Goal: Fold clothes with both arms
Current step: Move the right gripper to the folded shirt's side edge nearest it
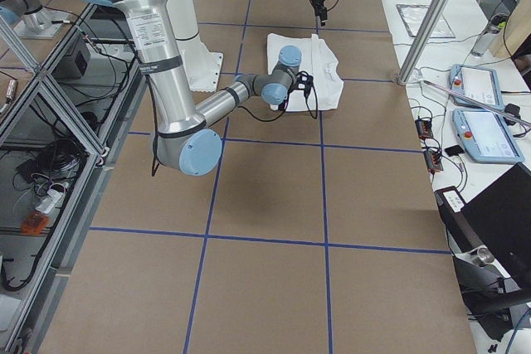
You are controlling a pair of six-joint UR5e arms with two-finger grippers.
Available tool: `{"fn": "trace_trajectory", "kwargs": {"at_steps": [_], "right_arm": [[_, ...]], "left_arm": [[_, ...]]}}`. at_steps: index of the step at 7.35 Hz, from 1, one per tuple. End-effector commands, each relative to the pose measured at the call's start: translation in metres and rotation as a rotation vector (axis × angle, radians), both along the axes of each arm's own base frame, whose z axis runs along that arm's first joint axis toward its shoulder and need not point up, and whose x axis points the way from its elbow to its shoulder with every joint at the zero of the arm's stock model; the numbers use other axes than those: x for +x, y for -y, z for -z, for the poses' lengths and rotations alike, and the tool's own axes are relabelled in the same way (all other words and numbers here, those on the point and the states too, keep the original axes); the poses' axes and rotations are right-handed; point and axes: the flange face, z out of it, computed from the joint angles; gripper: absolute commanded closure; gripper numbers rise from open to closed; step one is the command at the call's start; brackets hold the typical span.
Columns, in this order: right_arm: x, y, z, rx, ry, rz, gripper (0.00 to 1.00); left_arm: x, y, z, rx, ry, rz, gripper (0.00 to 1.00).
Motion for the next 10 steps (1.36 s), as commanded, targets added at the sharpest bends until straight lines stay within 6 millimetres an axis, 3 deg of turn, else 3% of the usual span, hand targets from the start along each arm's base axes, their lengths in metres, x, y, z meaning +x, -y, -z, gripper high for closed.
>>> {"fn": "trace_trajectory", "kwargs": {"at_steps": [1,3,4,9,10], "right_arm": [[-0.025,-0.032,0.001,0.009,-0.081,0.014,0.0],[-0.033,-0.037,-0.001,0.013,-0.091,0.022,0.01],[-0.034,-0.036,-0.003,0.011,-0.094,0.02,0.09],[-0.022,-0.04,-0.016,0.0,-0.107,0.017,0.92],[-0.022,-0.04,-0.016,0.001,-0.108,0.016,1.0]], "left_arm": [[0.0,0.0,-0.002,-0.001,0.003,0.001,0.0],[-0.002,-0.001,0.002,0.005,-0.003,0.003,0.0],[-0.003,-0.001,0.001,0.002,-0.002,0.004,0.0],[-0.003,-0.001,0.0,-0.01,-0.006,0.017,0.0],[-0.003,-0.001,0.001,-0.01,-0.006,0.017,0.0]]}}
